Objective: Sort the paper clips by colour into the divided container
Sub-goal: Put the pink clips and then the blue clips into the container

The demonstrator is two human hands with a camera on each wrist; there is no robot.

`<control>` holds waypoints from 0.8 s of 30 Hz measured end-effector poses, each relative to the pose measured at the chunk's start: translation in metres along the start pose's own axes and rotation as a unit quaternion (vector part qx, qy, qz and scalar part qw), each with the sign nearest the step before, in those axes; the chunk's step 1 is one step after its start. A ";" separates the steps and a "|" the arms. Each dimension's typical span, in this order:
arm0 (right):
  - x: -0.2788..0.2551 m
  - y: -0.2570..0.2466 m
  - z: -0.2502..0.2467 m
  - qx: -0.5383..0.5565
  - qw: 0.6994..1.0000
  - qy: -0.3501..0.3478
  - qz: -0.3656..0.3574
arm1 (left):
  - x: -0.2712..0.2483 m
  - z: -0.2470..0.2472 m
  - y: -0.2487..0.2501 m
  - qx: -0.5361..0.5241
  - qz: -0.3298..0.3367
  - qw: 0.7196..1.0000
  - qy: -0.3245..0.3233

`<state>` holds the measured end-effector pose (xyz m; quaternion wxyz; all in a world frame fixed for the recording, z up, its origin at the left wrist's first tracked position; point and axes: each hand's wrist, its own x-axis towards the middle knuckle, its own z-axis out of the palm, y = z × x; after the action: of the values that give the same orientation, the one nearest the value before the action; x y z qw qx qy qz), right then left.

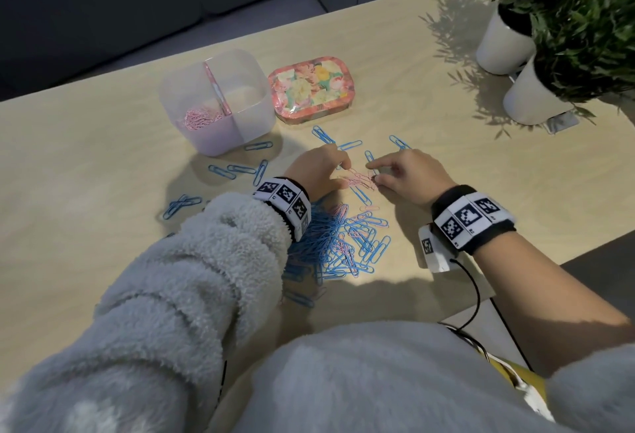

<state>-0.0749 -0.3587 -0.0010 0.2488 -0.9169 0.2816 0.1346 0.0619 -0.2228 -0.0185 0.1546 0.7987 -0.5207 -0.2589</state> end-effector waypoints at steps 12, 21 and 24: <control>-0.007 0.008 0.004 0.005 0.999 0.021 0.043 | 0.005 0.004 0.005 0.044 0.028 0.998 0.020; -0.006 -0.026 0.020 -0.076 0.994 0.080 0.026 | 0.012 0.006 0.016 0.103 0.025 0.994 -0.028; -0.008 -0.030 0.021 -0.088 0.993 0.079 0.015 | 0.010 0.003 0.015 0.114 0.018 0.992 -0.045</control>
<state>-0.0659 -0.3231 -0.0044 0.1419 -0.9387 0.3009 0.0900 0.0519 -0.2377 -0.0156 0.0439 0.7889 -0.5678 -0.2308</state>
